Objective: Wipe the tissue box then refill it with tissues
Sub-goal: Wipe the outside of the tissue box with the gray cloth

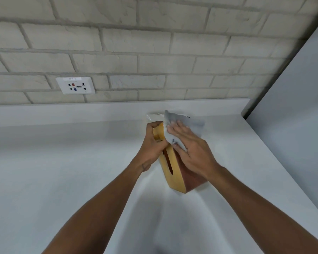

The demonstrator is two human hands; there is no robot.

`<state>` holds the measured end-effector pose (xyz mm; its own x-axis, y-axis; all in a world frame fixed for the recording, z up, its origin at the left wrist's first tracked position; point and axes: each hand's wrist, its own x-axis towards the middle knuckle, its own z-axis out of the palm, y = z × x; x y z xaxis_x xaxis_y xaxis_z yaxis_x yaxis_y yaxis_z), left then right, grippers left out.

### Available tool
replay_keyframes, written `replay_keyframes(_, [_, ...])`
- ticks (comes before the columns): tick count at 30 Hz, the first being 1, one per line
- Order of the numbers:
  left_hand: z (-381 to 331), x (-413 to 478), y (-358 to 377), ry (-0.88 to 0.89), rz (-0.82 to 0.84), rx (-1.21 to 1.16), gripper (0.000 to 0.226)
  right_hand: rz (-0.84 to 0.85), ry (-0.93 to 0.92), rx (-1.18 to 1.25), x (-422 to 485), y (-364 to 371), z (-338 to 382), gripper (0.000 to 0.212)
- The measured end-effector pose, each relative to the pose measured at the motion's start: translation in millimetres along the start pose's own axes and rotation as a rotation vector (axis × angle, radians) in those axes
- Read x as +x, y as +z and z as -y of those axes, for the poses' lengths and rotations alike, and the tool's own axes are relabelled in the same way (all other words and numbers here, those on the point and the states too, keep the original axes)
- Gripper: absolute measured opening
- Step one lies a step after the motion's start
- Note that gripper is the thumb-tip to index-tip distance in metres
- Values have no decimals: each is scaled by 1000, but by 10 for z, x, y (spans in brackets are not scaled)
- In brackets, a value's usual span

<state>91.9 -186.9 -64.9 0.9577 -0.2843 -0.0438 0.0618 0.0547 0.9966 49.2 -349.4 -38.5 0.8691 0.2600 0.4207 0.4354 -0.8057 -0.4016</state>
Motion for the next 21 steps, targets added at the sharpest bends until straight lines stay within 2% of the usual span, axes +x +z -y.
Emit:
replay_keyframes(3, [-43,-40,9,-3,-12,2,56,-22,127,41,155,-62,5,44])
replay_keyframes(6, [-59,-68,11,18,-4,12,50,32,14,16,158,-37,91,43])
replay_keyframes(7, [-50,-66,14,23,-6,13,52,18,26,29,139,-36,81,43])
replay_keyframes(10, [-46,-60,38,0,-33,-34,59,-78,276,83,29,-66,14,50])
replay_keyframes(11, [-37,-54,40,-9,-43,-45,59,-73,276,57,-59,-46,37,51])
replay_keyframes(15, [17,-11,-8,-66,-87,-99,51,-91,6,-49,-843,177,177,47])
replay_keyframes(21, [-57,23,53,-72,-8,-29,54,-44,-25,-68,-1708,190,46,43])
